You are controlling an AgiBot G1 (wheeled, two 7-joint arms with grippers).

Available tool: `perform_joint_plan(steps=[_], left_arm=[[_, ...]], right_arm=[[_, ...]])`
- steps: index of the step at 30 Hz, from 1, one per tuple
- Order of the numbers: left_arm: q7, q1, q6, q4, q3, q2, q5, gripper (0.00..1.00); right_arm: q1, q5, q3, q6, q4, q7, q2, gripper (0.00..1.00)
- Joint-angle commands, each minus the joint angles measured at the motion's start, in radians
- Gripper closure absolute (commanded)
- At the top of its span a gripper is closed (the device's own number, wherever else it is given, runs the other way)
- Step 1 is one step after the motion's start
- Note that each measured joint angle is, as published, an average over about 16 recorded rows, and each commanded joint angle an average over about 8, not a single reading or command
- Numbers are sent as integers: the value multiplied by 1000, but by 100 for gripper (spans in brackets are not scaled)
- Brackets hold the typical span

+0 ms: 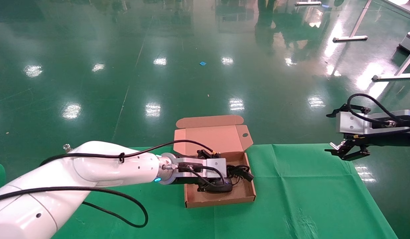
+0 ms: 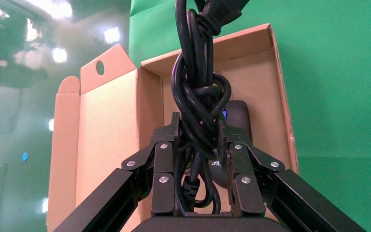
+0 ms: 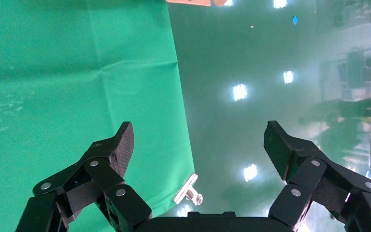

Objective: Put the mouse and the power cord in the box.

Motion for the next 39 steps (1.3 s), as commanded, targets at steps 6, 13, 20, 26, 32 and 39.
perform_joint_plan(steps=[6, 13, 20, 26, 32, 39], left_arm=[[5, -4, 11, 4, -10, -3, -2, 0], [-10, 18, 49, -28, -52, -38, -37, 0], [-53, 74, 132, -112, -145, -125, -118, 0], [-91, 123, 206, -186, -228, -201, -190, 0], [-129, 173, 280, -261, -310, -278, -262, 0], [-173, 231, 365, -347, -406, -367, -345, 0]], right_arm=[[-2, 1, 0, 3, -3, -3, -8, 0], [-31, 29, 25, -10, 30, 22, 0, 0], [-120, 117, 97, -54, 139, 101, 33, 0], [-199, 194, 162, -94, 237, 171, 62, 0], [-278, 272, 227, -134, 334, 241, 91, 0], [-370, 362, 302, -180, 447, 323, 125, 0]])
